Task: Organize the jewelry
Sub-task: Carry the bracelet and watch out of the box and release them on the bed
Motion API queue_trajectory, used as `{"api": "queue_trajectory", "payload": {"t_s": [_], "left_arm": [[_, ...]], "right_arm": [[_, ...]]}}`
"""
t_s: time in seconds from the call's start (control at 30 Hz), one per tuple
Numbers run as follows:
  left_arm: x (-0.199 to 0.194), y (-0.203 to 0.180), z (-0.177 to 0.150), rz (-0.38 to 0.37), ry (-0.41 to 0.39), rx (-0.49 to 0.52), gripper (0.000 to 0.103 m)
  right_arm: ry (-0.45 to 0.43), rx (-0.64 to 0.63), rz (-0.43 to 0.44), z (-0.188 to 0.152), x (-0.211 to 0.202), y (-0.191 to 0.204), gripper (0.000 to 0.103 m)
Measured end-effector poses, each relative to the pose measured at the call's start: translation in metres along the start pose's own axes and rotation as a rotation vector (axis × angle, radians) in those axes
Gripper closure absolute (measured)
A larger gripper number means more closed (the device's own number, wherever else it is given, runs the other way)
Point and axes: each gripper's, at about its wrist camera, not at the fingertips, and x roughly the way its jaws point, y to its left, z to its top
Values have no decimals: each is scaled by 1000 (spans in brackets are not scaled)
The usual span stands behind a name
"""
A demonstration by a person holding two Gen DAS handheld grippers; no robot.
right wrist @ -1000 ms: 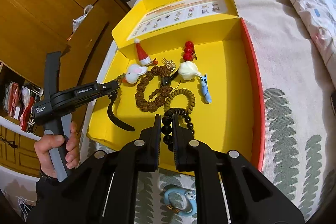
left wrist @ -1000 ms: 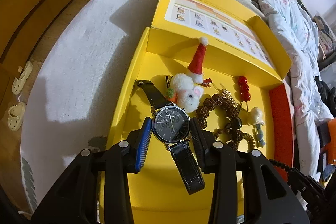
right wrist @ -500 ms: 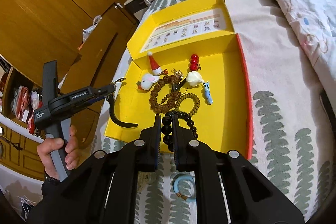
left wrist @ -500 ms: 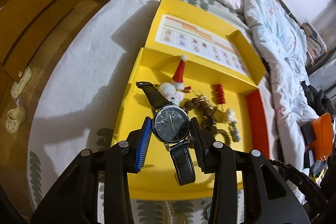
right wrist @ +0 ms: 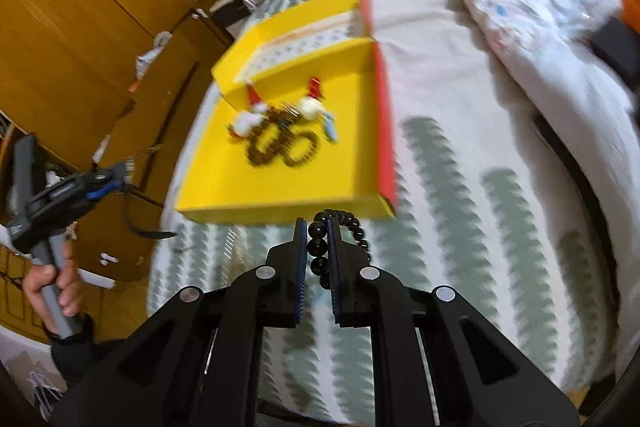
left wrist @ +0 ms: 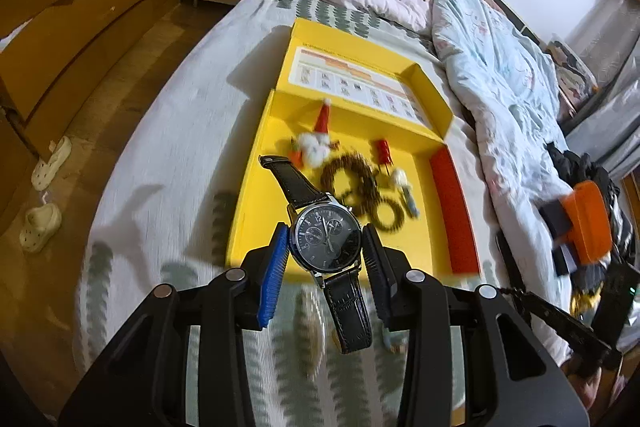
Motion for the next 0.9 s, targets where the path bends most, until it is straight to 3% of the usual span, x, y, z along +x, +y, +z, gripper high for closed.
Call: {"api": "queue_trajectory", "payload": {"t_s": [0.17,0.37,0.5,0.67,0.9], "left_arm": [[-4,5,-44,22,30,-3,65],[18,30,-91,114,74,-43,65],[48,47,-98,147,129,-87,65],[67,48,-96,156,126,-94,65],[101,57,-99,187,179,-108,65]], "right_arm": [[21,16,-77,-24,-9,-18,92],[66,36,-153,-33,9,-31,92],[116,13,-197,-35,37,-24,92],[176,-5,-220,-36,74,-21,92],[244,-4,-186,-29,115,-15,92]]}}
